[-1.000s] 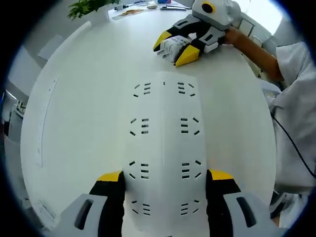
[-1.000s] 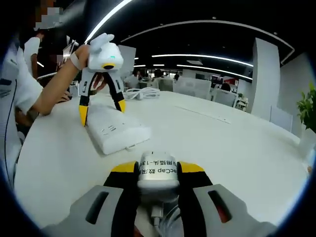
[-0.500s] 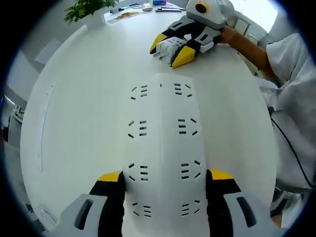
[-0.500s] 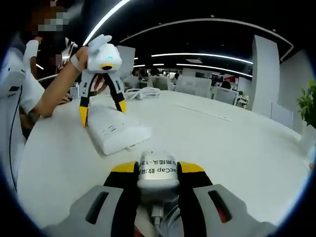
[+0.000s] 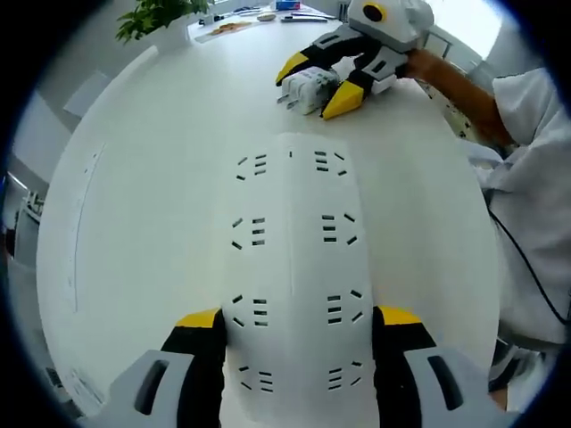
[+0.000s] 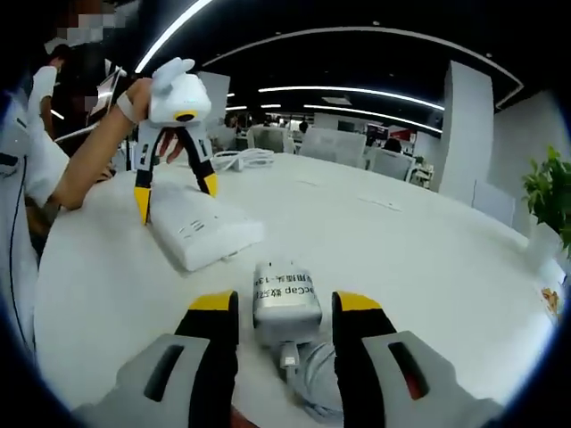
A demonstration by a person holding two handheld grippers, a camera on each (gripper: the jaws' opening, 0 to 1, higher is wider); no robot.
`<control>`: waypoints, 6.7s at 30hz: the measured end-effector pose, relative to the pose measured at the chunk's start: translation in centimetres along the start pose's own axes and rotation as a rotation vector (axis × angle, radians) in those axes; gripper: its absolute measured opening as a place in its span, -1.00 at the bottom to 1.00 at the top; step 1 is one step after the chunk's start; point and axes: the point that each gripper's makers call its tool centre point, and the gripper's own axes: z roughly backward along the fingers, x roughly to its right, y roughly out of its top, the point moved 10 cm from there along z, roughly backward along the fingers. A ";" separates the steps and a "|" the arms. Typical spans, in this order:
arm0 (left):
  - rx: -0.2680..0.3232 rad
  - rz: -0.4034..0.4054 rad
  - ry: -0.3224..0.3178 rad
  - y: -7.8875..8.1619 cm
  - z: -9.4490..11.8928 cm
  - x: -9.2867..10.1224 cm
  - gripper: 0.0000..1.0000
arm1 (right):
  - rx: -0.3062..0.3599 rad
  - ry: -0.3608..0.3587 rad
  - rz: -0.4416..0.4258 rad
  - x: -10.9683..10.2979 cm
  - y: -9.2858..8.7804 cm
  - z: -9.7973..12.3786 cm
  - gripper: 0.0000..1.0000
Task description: Straighten the power strip on the desk, plug the charger into it
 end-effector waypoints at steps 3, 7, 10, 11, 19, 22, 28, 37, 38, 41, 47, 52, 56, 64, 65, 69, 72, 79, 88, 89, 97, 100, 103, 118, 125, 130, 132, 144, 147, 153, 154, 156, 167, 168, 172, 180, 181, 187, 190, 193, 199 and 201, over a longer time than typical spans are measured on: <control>0.001 -0.001 0.000 0.0 0.0 0.0 0.35 | -0.003 -0.016 -0.018 -0.2 -0.3 0.3 -0.15; 0.005 -0.001 -0.001 0.0 0.0 -0.1 0.35 | 0.004 -0.024 -0.027 0.2 0.0 -0.1 -0.18; 0.008 -0.002 -0.001 0.0 0.0 -0.1 0.35 | 0.005 -0.009 -0.049 0.6 0.0 -0.8 -0.42; 0.009 -0.002 -0.001 0.0 0.0 -0.1 0.35 | -0.001 0.005 -0.042 0.6 0.1 -1.0 -0.44; 0.026 -0.022 -0.008 -0.2 0.1 0.3 0.36 | 0.004 0.007 -0.071 0.6 0.5 -2.1 -0.46; 0.023 -0.026 -0.007 -0.1 0.1 0.5 0.36 | -0.084 0.014 -0.153 -0.1 1.5 -1.8 -0.47; 0.027 -0.033 -0.010 -0.2 0.0 0.6 0.36 | -0.207 0.064 -0.219 -2.9 7.2 -0.6 -0.47; 0.035 -0.043 -0.013 -0.3 0.1 0.6 0.36 | -0.380 0.092 -0.322 -6.7 10.1 -2.3 -0.47; 0.037 -0.044 -0.014 -0.3 0.1 0.5 0.36 | -0.394 0.082 -0.339 -6.7 10.0 -2.5 -0.47; 0.042 -0.048 -0.016 -0.4 0.1 0.4 0.36 | -0.456 0.048 -0.377 -6.5 9.6 -3.1 -0.47; 0.041 -0.056 -0.017 -0.3 0.1 0.1 0.37 | -0.514 0.026 -0.436 -6.7 10.0 -3.5 -0.47; 0.043 -0.061 -0.018 -0.3 0.2 0.0 0.36 | -0.581 -0.001 -0.470 -6.7 10.6 -3.8 -0.47; 0.039 -0.065 -0.016 -0.2 0.2 0.0 0.36 | -0.669 -0.041 -0.489 -6.9 11.5 -4.3 -0.47; 0.046 -0.071 -0.016 -0.3 0.3 0.1 0.36 | -0.793 -0.076 -0.530 -6.8 12.4 -5.1 -0.47; 0.045 -0.072 -0.017 -0.3 0.3 0.2 0.37 | -0.821 -0.091 -0.511 -7.1 12.5 -5.3 -0.47; 0.045 -0.077 -0.015 -0.3 0.2 0.2 0.37 | -0.913 -0.119 -0.547 -7.2 12.6 -5.9 -0.47; 0.052 -0.082 -0.017 -0.4 0.2 0.2 0.37 | -0.921 -0.133 -0.527 -7.0 13.2 -6.8 -0.47; 0.066 -0.092 -0.024 -0.4 0.1 0.2 0.38 | -0.976 -0.196 -0.454 -7.3 13.9 -7.8 -0.48; 0.076 -0.100 -0.030 -0.5 0.0 0.2 0.38 | -0.965 -0.263 -0.418 -7.7 14.2 -8.2 -0.48; 0.077 -0.100 -0.030 -0.5 0.0 0.2 0.38 | -0.956 -0.262 -0.421 -7.7 14.1 -8.1 -0.48; 0.070 -0.103 -0.028 -0.5 0.0 0.3 0.39 | -0.949 -0.281 -0.406 -8.2 13.9 -8.2 -0.48; 0.064 -0.097 -0.025 -0.4 0.0 0.3 0.39 | -0.961 -0.299 -0.367 -8.9 13.7 -8.3 -0.48; 0.060 -0.091 -0.022 -0.5 0.0 0.3 0.41 | -0.969 -0.392 -0.437 -9.1 12.8 -9.2 -0.47; 0.070 -0.081 -0.019 -0.3 -0.1 -0.2 0.43 | -0.950 -0.169 -0.430 -6.3 13.4 -11.6 -0.46; 0.077 -0.082 -0.021 -0.3 -0.1 -0.3 0.43 | -0.941 -0.194 -0.381 -7.0 12.9 -10.7 -0.45; 0.074 -0.080 -0.019 -0.3 -0.1 -0.3 0.43 | -0.914 -0.195 -0.383 -6.9 12.7 -10.4 -0.45; 0.072 -0.076 -0.017 -0.3 -0.1 -0.3 0.43 | -0.889 -0.199 -0.381 -6.9 12.7 -10.1 -0.44; 0.115 -0.068 -0.029 -0.6 -0.2 -0.6 0.44 | -0.603 -0.101 -0.278 -7.6 14.4 -8.1 -0.01; 0.115 -0.070 -0.031 -0.5 -0.2 -0.6 0.45 | -0.594 -0.140 -0.307 -7.0 14.5 -6.8 0.15; 0.114 -0.075 -0.033 -0.5 -0.3 -0.7 0.45 | -0.680 -0.165 -0.269 -6.8 13.3 -6.2 -0.16; 0.111 -0.075 -0.032 -0.5 -0.3 -0.7 0.45 | -0.671 -0.159 -0.267 -7.0 13.2 -6.3 -0.26; 0.110 -0.075 -0.031 -0.5 -0.3 -0.7 0.45 | -0.651 -0.134 -0.335 -7.4 13.4 -6.6 -0.48; 0.103 -0.083 -0.028 -0.6 -0.2 -0.6 0.45 | -0.760 -0.130 -0.305 -7.4 13.9 -8.2 -0.53; 0.102 -0.084 -0.028 -0.6 -0.2 -0.5 0.45 | -0.781 -0.129 -0.310 -7.3 14.0 -8.4 -0.54; 0.090 -0.085 -0.022 -0.5 -0.2 -0.5 0.46 | -0.828 -0.127 -0.321 -7.1 13.8 -9.0 -0.54; 0.073 -0.083 -0.011 -0.5 -0.1 -0.5 0.48 | -0.897 -0.081 -0.314 -6.0 13.8 -10.4 -0.53; 0.073 -0.082 -0.011 -0.4 -0.1 -0.5 0.48 | -0.910 -0.068 -0.318 -5.6 13.9 -10.7 -0.53; 0.078 -0.061 -0.005 -0.4 -0.1 -0.7 0.49 | -0.928 -0.077 -0.287 -5.2 14.1 -11.4 -0.53; 0.076 -0.057 -0.004 -0.3 -0.1 -0.8 0.49 | -0.932 -0.079 -0.274 -5.3 14.3 -11.7 -0.53; 0.080 -0.052 -0.003 -0.4 -0.1 -0.8 0.49 | -0.930 -0.086 -0.271 -5.2 14.5 -12.1 -0.53; 0.081 -0.044 0.000 -0.3 -0.1 -0.8 0.50 | -0.942 -0.136 -0.232 -5.1 13.7 -12.4 -0.51; 0.088 -0.038 -0.002 -0.4 -0.1 -0.8 0.50 | -0.921 -0.146 -0.202 -5.4 13.6 -12.2 -0.49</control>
